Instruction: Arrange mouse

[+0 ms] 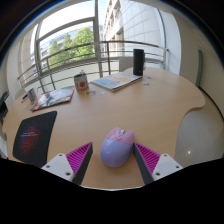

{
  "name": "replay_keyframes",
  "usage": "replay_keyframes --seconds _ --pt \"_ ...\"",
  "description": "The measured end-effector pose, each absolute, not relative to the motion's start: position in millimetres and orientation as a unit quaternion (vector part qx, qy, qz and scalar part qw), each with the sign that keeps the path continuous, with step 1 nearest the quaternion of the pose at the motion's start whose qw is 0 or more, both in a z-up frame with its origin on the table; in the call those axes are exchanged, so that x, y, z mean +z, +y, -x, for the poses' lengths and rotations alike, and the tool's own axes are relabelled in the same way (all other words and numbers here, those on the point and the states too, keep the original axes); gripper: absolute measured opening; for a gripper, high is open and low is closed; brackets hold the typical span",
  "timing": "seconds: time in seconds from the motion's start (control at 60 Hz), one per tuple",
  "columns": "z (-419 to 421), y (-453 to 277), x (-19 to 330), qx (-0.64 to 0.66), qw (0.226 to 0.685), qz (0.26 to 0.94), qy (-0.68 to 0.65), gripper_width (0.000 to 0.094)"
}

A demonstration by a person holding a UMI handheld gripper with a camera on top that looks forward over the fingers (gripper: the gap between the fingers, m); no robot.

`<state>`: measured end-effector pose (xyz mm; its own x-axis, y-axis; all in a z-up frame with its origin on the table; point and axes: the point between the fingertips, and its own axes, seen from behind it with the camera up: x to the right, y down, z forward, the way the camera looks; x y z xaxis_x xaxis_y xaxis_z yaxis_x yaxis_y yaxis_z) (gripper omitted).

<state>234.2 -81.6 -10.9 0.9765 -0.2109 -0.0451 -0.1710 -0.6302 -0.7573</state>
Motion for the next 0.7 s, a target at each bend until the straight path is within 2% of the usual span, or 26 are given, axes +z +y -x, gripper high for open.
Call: replay_keyframes --seconds 0.1,0.15,0.217,0.283,0.4,0.483,0.55,0.7 --pt "-233 -63 -13 -0.038 0.416 0.903 0.099 0.0783" --pt "-233 -55 -14 -0.053 0.417 0.903 0.089 0.0714" --pt "-224 -47 -13 -0.051 0.423 0.901 0.082 0.0574" --pt "-226 -43 -13 -0.058 0.423 0.901 0.079 0.0558" --pt "-226 -43 -13 -0.073 0.416 0.904 0.075 0.0459" --pt "-230 -45 -3 -0.1 0.407 0.904 0.083 0.0448" --pt "-230 -44 36 -0.126 0.428 0.89 0.098 0.043" --pt "-159 -18 178 -0.119 0.53 0.834 0.096 0.0429"
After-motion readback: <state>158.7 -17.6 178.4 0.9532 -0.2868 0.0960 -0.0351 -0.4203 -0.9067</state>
